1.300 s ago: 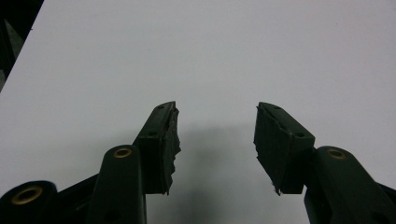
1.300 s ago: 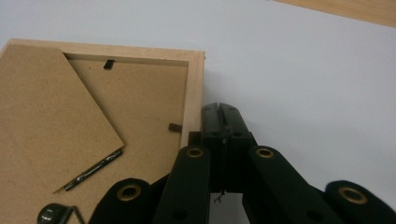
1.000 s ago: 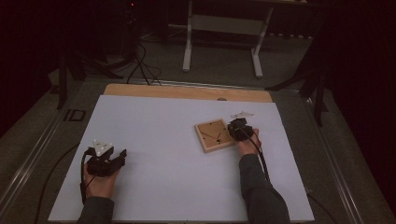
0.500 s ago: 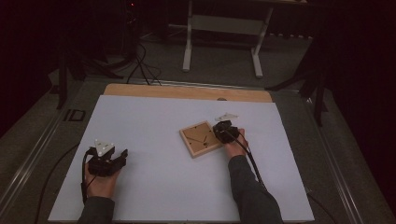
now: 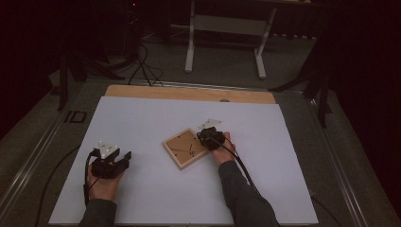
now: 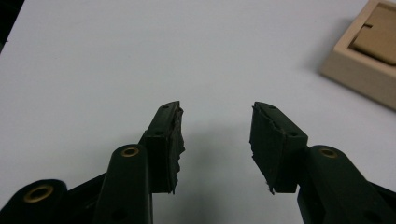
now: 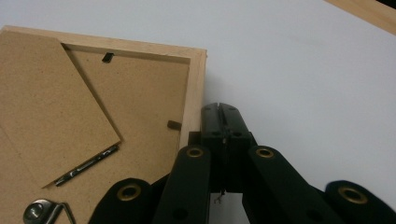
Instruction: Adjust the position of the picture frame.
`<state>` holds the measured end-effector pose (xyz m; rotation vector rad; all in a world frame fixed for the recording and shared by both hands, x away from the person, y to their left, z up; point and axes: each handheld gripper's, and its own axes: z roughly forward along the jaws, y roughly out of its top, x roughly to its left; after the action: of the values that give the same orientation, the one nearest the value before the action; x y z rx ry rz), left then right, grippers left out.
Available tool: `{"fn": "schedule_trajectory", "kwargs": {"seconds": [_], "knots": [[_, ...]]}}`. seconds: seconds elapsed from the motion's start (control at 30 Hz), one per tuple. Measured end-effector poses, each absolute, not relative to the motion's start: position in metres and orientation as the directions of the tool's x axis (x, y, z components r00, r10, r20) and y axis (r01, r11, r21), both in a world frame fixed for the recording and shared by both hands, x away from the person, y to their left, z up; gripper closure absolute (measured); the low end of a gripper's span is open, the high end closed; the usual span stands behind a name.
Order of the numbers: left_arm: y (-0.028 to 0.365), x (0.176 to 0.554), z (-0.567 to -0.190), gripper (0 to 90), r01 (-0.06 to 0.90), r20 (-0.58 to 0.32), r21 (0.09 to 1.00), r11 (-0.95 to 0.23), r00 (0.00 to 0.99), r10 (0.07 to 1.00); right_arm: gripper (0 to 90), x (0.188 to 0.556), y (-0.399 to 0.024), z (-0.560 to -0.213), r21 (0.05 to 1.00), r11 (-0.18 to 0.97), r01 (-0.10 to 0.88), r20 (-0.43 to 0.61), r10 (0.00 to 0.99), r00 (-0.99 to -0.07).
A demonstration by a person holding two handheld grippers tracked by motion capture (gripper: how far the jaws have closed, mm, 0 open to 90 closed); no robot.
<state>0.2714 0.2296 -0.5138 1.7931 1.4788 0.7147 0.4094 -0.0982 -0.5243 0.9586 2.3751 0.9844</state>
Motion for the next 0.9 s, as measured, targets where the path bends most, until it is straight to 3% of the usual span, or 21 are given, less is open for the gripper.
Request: {"fn": "schedule_trajectory", "kwargs": {"seconds": [0.53,0.9], "knots": [[0.227,0.281,-0.518,60.0,0.612,-0.039,0.781,-0.126,0.25,0.967,89.8,0.388,-0.062,-0.525,0.733,0.568,0.375,-0.1,0.634,-0.767],[0.225,0.29,-0.52,68.8,0.597,-0.026,0.784,-0.168,0.303,0.953,89.7,0.377,-0.075,-0.503,0.763,0.545,0.346,-0.102,0.631,-0.769]]}}
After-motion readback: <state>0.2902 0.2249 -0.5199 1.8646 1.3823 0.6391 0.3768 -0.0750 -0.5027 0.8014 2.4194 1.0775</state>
